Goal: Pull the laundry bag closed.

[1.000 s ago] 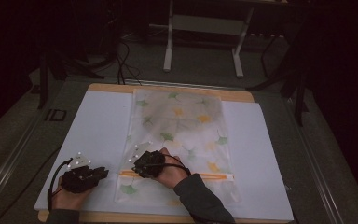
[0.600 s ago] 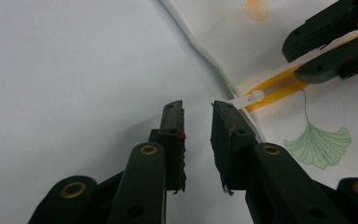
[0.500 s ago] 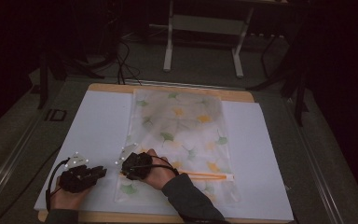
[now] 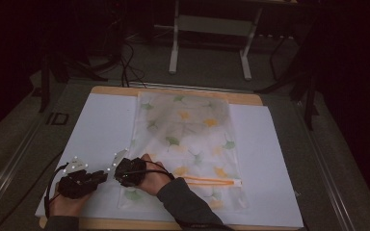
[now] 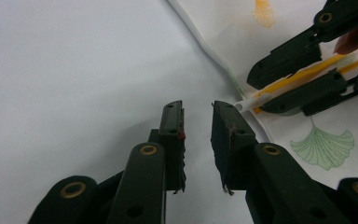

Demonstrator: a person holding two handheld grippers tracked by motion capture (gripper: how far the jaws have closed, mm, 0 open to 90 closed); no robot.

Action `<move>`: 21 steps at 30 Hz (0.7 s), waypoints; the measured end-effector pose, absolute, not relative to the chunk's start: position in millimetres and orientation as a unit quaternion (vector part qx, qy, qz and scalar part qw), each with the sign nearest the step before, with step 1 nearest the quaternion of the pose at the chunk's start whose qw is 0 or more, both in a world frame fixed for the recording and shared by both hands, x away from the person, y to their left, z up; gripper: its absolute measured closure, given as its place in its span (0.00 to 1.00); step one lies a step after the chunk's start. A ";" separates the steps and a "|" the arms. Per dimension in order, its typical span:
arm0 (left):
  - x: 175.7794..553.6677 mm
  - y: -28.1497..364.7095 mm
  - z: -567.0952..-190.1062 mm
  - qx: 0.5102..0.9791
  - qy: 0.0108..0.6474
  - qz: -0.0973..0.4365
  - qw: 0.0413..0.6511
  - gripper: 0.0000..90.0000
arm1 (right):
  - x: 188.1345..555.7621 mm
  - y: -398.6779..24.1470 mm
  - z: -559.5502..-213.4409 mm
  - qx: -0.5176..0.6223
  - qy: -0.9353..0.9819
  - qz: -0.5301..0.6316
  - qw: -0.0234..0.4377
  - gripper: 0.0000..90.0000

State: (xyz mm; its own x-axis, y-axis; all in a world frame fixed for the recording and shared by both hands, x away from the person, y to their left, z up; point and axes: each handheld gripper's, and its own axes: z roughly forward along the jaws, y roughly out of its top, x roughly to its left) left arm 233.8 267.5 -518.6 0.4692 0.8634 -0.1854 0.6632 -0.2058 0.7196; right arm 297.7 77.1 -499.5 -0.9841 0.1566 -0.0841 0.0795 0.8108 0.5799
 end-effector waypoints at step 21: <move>234.3 268.8 -519.1 0.767 0.498 0.128 0.383 0.83 | 302.7 92.4 -512.0 0.072 0.959 0.268 0.063 0.92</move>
State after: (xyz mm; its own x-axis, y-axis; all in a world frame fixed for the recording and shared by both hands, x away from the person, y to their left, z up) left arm 234.3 268.8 -519.1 0.4718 0.8621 -0.1850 0.6658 -0.2107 0.7157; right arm 302.7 92.4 -512.0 -0.9817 0.1716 -0.0829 0.1039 0.8463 0.5224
